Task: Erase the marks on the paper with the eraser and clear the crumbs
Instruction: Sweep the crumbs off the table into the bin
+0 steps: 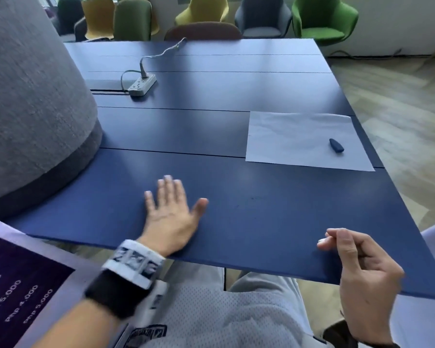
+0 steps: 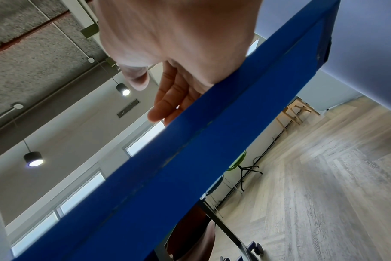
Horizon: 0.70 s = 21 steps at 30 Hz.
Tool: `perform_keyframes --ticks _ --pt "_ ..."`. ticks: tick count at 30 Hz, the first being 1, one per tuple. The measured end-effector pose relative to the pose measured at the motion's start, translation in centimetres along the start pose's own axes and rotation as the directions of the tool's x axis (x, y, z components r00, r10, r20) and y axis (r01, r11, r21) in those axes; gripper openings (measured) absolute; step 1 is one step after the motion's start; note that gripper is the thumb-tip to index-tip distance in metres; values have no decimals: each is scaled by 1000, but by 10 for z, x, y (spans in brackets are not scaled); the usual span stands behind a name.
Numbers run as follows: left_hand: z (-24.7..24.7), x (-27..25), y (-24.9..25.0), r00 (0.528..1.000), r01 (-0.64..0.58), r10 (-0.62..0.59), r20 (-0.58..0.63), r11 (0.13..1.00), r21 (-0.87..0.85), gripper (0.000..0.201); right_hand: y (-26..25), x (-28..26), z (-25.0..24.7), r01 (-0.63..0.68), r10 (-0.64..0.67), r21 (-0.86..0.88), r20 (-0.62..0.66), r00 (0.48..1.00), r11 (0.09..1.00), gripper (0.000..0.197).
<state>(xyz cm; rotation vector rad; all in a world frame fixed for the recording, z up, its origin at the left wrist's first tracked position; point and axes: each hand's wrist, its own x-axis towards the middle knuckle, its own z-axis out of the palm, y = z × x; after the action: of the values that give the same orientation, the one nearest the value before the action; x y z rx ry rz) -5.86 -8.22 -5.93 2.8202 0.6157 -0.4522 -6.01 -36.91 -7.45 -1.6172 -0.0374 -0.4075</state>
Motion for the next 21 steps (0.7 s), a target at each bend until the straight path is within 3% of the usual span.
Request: perform_keyframes --ticks 2,5,7,9,10,11,13,15,17,18,19,21 --pt "17 -3 54 993 -120 120 -22 993 5 130 1 0 -1 2 -1 -6 2 1000 1000 23" --pt "39 -13 123 938 -347 342 -60 932 -104 125 3 1 -2 7 -7 -19 -13 1000 1000 25" --pt "35 -23 146 875 -464 482 -39 814 -350 113 6 1 -4 15 -16 -20 -35 999 1000 26" --pt "24 -31 145 857 -441 511 -69 657 -612 93 8 2 -6 21 -21 1 -59 998 1000 28" --pt "21 -33 134 869 -431 481 -117 617 -659 87 9 2 -7 25 -23 17 -64 998 1000 31" --pt "19 -35 118 885 -437 427 -184 629 -642 83 10 2 -8 25 -22 37 -62 998 999 32" --pt "20 -34 73 888 -426 258 -380 773 -471 81 12 2 -10 22 -19 69 -44 999 997 32" --pt "21 -28 16 877 -214 59 -477 937 -277 96 13 3 -11 19 -17 76 -26 1000 997 33" --pt "16 -24 -21 924 84 -144 -354 980 -179 114 13 2 -11 18 -16 82 -25 1000 997 37" --pt "13 -24 -25 942 174 -208 -263 974 -147 120 13 2 -10 19 -17 84 -26 1000 996 38" --pt "12 -24 -17 954 200 -219 -203 974 -107 122 12 1 -10 21 -18 84 -28 999 996 40" --pt "18 -25 20 985 109 -110 -131 994 -15 123 12 2 -10 22 -20 79 -24 1000 997 42"
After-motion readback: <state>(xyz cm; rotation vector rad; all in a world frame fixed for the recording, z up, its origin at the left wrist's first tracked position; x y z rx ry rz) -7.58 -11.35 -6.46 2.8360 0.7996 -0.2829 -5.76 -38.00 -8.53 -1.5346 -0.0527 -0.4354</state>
